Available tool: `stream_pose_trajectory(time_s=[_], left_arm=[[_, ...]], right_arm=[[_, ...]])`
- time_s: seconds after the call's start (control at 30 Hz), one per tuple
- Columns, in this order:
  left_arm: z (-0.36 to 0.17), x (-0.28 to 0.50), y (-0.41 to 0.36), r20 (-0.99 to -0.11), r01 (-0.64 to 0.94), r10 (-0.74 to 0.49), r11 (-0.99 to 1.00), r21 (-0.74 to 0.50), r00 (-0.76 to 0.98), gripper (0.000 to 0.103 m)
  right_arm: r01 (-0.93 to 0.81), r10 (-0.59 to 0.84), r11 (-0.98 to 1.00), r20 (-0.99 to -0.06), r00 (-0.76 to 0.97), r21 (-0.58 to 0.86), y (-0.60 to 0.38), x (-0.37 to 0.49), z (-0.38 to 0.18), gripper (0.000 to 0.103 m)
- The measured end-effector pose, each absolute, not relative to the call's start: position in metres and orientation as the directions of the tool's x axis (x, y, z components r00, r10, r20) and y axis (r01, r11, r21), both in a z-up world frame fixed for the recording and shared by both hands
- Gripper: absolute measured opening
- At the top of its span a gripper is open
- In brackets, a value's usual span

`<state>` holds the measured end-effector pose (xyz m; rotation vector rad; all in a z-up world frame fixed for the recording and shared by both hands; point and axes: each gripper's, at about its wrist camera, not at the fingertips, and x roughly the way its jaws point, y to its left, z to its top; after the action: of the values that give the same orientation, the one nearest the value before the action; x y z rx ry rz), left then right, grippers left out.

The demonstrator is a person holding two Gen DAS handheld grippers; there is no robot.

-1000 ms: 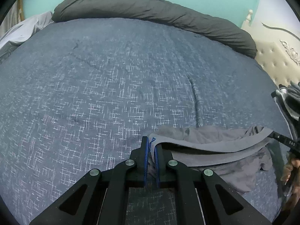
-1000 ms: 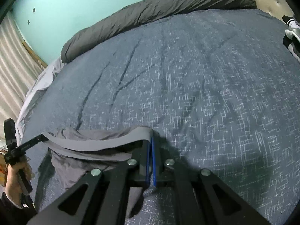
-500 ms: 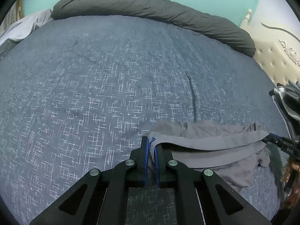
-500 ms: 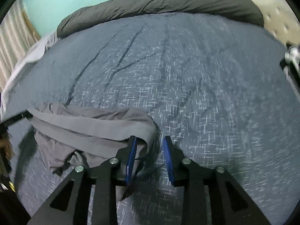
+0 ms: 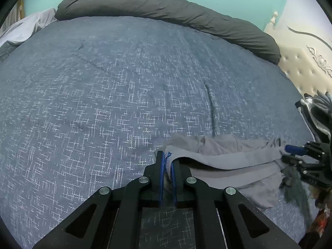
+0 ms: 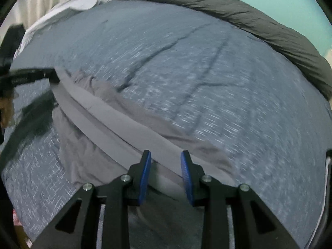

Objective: Fold clothes

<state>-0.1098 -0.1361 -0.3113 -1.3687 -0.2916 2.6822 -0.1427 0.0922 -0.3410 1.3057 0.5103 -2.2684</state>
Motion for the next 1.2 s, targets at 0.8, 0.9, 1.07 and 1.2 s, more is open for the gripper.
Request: stream_pose_trajectory(time_s=[0.8, 0.9, 1.07, 1.2], left_arm=[[-0.311, -0.114, -0.135, -0.782, -0.022, 0.205, -0.971, -0.237, -0.588, 0.006], [-0.311, -0.114, -0.134, -0.782, -0.023, 0.206, -0.971, -0.239, -0.589, 0.006], [-0.312, -0.114, -0.135, -0.783, -0.022, 0.208, -0.97, -0.241, -0.587, 0.006], [-0.312, -0.114, -0.134, -0.783, -0.022, 0.208, -0.97, -0.241, -0.586, 0.006]], right_arm=[[0.633, -0.221, -0.763, -0.866, -0.448, -0.132, 0.066, -0.145, -0.359, 0.004], [0.605, -0.266, -0.793, -0.851, -0.453, -0.074, 0.077, -0.15, -0.349, 0.004], [0.549, -0.35, -0.833, -0.833, -0.428, 0.068, 0.098, -0.16, -0.337, 0.004], [0.492, -0.324, -0.867, -0.844, -0.429, 0.083, 0.109, -0.168, -0.339, 0.004]])
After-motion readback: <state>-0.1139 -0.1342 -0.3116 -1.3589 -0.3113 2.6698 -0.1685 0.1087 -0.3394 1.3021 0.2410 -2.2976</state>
